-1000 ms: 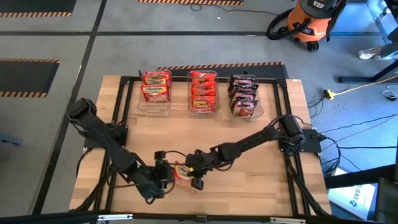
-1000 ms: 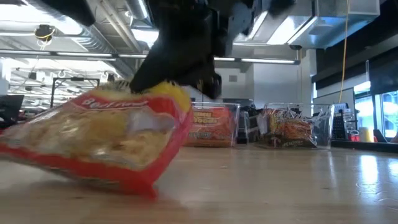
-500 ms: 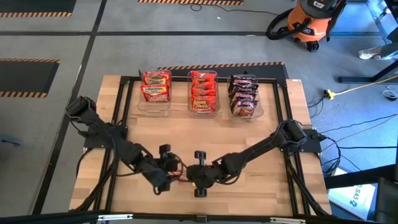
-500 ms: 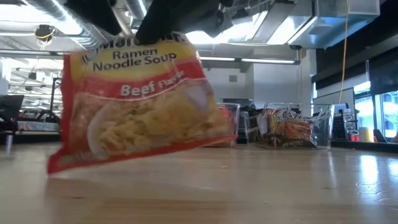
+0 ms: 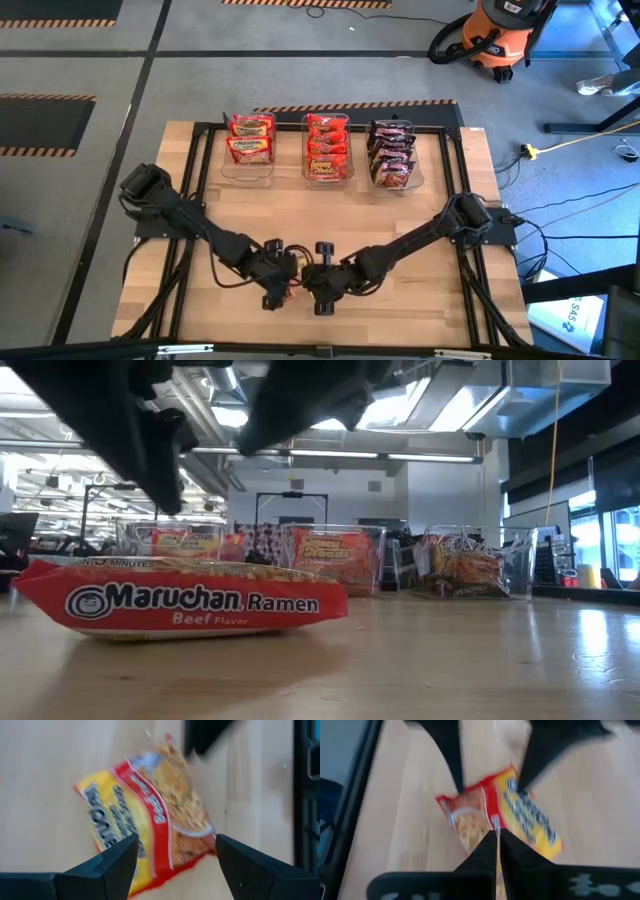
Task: Sort Maruchan noodles
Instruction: Put the red noodle pack into the left transparent bin
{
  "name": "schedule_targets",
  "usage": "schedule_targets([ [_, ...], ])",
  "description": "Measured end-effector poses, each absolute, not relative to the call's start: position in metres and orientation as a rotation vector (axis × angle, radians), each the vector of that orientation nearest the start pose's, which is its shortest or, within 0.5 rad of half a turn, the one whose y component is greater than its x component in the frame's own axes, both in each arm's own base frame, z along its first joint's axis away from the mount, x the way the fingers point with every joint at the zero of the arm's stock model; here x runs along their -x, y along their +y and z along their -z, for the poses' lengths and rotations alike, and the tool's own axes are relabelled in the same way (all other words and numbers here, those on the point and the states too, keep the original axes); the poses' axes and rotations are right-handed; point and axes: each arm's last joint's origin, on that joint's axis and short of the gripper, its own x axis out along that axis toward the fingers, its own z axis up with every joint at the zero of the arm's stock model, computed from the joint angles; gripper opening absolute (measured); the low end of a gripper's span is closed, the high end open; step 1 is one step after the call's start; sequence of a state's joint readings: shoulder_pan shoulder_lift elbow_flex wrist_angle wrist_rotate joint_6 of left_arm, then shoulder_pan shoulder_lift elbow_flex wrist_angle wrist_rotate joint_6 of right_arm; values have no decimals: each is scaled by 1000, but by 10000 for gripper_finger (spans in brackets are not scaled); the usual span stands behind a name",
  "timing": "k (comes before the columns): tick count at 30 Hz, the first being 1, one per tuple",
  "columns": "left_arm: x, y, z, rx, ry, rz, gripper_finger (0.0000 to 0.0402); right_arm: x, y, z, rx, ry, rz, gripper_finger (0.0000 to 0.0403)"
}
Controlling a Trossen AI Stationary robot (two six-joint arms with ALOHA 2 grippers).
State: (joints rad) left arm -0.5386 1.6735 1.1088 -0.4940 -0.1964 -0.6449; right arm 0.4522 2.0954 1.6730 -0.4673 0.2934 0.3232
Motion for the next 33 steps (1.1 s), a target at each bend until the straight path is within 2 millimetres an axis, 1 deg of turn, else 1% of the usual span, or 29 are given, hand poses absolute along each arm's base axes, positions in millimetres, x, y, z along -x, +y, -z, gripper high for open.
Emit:
schedule_targets([
  [2, -288, -164, -201, 227, 1073, 11, 260, -411, 192, -214, -18, 901, -2, 0],
  [4, -285, -164, -203, 233, 1105, 25, 260, -400, 193, -223, -69, 949, 6, 0],
  [6, -279, -169, -203, 224, 1122, 28, 260, -388, 200, -230, -63, 957, 63, 0],
  [8, -270, -179, -201, 181, 1124, 16, 260, -380, 210, -225, -62, 918, 139, 0],
  [10, -265, -191, -201, 153, 1049, -11, 260, -373, 217, -216, -72, 894, 188, 0],
  [12, -259, -200, -197, 138, 957, -43, 260, -372, 217, -206, -128, 848, 235, 0],
  [15, -251, -212, -190, 152, 784, -97, 260, -369, 208, -186, -191, 811, 356, 1],
  [18, -246, -219, -177, 198, 638, -115, 260, -366, 197, -178, -249, 784, 498, 1],
  [19, -244, -220, -171, 211, 603, -120, 260, -366, 192, -176, -272, 793, 520, 1],
  [21, -245, -220, -163, 248, 560, -114, 260, -369, 185, -173, -326, 844, 509, 7],
  [23, -245, -219, -155, 266, 548, -108, 260, -375, 178, -173, -378, 864, 488, 26],
  [25, -246, -221, -144, 263, 559, -103, 260, -380, 172, -174, -412, 866, 469, 58],
  [29, -250, -226, -126, 247, 569, -96, 260, -389, 165, -176, -456, 854, 428, 146],
  [31, -251, -227, -117, 235, 579, -102, 260, -392, 164, -174, -468, 840, 406, 189],
  [33, -252, -230, -111, 232, 580, -99, 260, -392, 161, -170, -450, 818, 413, 227],
])
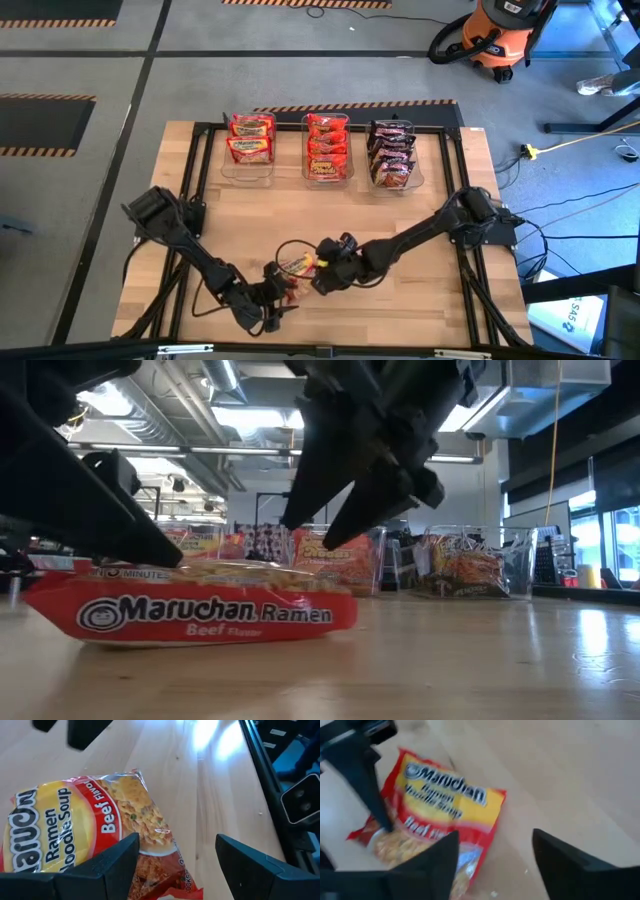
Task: Sort Maruchan noodles
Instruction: Put the red noodle pack into the left transparent bin
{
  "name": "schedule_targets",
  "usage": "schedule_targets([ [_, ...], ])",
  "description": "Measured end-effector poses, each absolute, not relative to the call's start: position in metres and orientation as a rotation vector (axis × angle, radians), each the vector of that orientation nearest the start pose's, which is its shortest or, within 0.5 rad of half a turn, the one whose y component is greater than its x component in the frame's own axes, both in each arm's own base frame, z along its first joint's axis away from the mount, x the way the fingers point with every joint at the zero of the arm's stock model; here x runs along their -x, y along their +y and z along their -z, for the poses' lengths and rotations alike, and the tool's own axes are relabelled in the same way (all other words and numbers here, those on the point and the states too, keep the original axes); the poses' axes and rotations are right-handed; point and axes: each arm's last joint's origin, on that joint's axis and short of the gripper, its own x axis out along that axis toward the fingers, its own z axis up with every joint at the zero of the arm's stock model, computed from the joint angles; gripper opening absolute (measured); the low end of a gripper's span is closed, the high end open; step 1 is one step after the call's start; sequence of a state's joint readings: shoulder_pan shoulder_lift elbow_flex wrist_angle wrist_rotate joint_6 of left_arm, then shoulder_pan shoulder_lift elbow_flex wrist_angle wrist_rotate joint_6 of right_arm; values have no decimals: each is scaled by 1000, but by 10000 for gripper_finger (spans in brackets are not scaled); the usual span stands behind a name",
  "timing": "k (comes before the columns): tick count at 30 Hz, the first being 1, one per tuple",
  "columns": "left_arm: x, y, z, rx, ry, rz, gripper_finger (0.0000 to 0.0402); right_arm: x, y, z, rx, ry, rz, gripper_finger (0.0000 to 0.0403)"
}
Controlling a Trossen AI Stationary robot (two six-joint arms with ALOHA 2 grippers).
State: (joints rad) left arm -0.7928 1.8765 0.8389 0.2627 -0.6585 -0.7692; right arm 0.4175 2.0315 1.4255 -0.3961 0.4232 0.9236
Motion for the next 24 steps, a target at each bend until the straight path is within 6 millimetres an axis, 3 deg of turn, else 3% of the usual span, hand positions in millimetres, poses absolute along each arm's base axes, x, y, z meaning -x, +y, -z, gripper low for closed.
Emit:
schedule_targets([
  [6, -246, -235, -103, 179, 569, -123, 260, -392, 162, -155, -535, 750, 322, 284],
  [13, -243, -239, -103, 95, 551, -91, 260, -382, 153, -125, -715, 714, 247, 276],
  [19, -242, -240, -102, 77, 556, -84, 260, -378, 142, -115, -877, 630, 132, 272],
  [24, -241, -240, -101, 64, 554, -85, 260, -379, 145, -111, -926, 650, 77, 271],
])
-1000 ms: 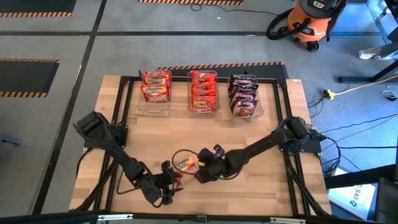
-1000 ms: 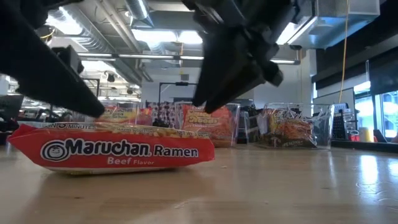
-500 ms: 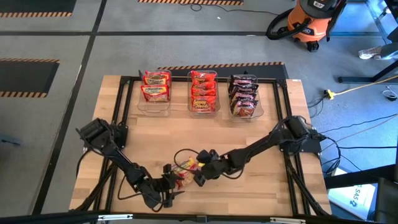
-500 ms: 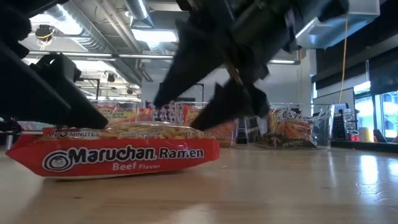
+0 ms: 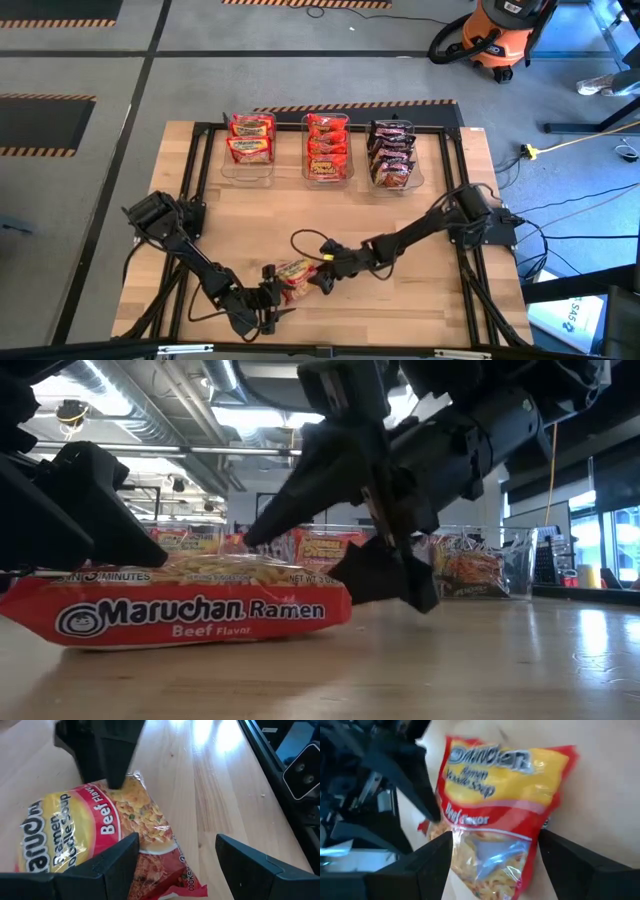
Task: Sort Maruchan noodles
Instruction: Put the red noodle pack into the left transparent bin
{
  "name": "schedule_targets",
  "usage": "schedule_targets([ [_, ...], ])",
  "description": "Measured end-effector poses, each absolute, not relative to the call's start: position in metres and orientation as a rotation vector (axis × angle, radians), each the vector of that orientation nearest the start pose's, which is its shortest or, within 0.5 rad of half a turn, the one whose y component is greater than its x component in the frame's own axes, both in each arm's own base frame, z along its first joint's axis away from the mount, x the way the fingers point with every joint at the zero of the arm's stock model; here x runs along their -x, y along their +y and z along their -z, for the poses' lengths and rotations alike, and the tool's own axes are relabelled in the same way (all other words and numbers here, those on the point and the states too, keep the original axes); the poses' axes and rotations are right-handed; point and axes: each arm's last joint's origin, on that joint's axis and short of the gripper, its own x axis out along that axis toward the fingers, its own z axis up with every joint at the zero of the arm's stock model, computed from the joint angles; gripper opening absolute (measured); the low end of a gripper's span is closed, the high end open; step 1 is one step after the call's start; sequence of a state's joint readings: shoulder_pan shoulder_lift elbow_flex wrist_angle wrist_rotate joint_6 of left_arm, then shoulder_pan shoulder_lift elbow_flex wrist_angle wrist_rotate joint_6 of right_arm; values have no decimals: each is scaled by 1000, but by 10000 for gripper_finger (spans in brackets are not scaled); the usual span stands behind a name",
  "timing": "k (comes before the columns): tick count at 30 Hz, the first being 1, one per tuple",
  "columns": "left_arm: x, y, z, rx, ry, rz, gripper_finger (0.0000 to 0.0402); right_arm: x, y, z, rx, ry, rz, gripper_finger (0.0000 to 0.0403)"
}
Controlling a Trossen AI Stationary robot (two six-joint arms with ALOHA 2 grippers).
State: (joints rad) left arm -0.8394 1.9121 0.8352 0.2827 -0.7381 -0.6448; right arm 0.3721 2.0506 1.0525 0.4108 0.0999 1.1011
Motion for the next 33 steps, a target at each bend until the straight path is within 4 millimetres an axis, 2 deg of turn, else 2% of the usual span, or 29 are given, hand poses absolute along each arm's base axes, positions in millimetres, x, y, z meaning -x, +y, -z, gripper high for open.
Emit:
schedule_targets([
  [5, -242, -240, -101, 64, 549, -88, 260, -386, 149, -102, -972, 668, 61, 271],
  [10, -241, -241, -102, 63, 551, -79, 260, -401, 154, -98, -975, 668, 45, 271],
  [14, -241, -241, -102, 50, 554, -67, 260, -413, 159, -103, -956, 657, 3, 271],
  [21, -242, -242, -102, 33, 549, -55, 260, -418, 161, -107, -904, 650, -22, 266],
  [25, -243, -243, -104, 2, 532, -35, 260, -418, 161, -106, -896, 658, -18, 231],
  [33, -242, -243, -115, -39, 526, 22, 260, -419, 163, -112, -880, 638, -64, 117],
])
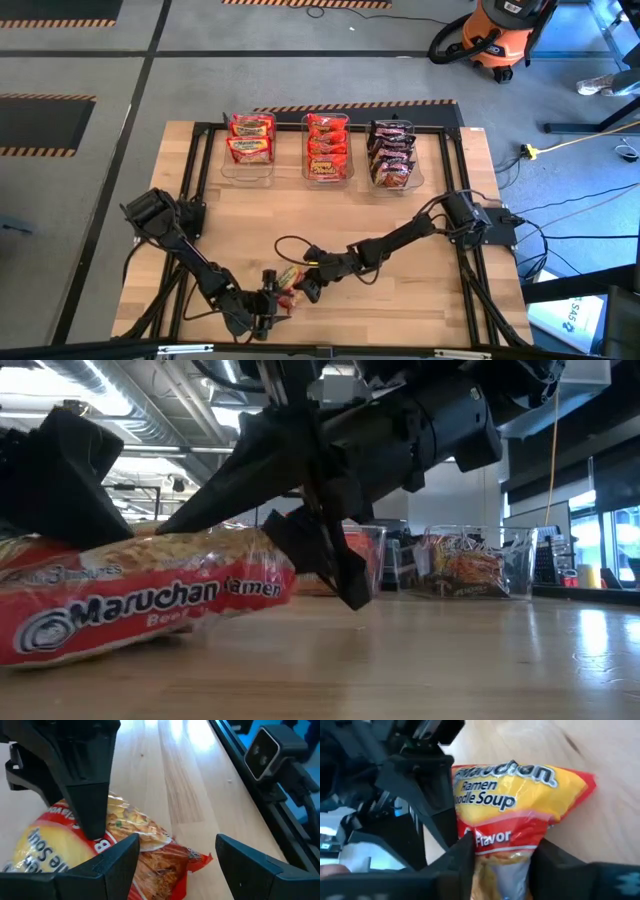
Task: Sort Maruchan noodles
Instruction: Put the red noodle pack into the left transparent bin
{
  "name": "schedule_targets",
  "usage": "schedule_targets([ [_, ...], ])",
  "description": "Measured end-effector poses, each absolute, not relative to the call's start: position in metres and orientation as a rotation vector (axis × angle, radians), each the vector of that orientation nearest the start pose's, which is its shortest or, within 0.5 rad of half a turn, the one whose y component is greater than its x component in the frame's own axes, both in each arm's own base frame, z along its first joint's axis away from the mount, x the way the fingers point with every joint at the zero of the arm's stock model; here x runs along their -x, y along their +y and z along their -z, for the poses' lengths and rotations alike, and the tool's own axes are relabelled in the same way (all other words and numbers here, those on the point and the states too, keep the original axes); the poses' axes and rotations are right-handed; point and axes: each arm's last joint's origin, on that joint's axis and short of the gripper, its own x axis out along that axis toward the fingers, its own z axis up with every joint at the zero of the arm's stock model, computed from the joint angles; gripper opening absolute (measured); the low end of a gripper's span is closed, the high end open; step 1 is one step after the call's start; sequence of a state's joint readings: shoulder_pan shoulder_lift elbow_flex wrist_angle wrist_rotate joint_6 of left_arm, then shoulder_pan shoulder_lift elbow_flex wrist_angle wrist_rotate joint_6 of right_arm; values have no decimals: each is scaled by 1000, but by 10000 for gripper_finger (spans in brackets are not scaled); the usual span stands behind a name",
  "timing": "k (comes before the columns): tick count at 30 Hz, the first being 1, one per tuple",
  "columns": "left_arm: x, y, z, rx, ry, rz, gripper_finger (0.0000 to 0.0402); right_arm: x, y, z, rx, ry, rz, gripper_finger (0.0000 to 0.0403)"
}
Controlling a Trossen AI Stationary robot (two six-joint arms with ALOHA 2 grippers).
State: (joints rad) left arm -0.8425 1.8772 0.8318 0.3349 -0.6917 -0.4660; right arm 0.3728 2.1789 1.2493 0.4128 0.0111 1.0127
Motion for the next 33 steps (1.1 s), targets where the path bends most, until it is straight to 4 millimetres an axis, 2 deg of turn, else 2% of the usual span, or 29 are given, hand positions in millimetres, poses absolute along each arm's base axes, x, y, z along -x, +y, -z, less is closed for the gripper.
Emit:
schedule_targets([
  [3, -240, -243, -122, -54, 539, 57, 260, -418, 164, -111, -850, 643, -68, 92],
  [7, -236, -239, -136, -34, 560, 87, 260, -418, 165, -111, -811, 638, -75, 79],
  [17, -214, -224, -199, 192, 649, 258, 260, -419, 169, -115, -644, 576, -83, 77],
  [25, -203, -215, -242, 423, 573, 362, 260, -426, 190, -137, -380, 461, -117, 76],
  [33, -205, -213, -257, 486, 471, 376, 260, -422, 223, -158, -129, 422, 38, 76],
])
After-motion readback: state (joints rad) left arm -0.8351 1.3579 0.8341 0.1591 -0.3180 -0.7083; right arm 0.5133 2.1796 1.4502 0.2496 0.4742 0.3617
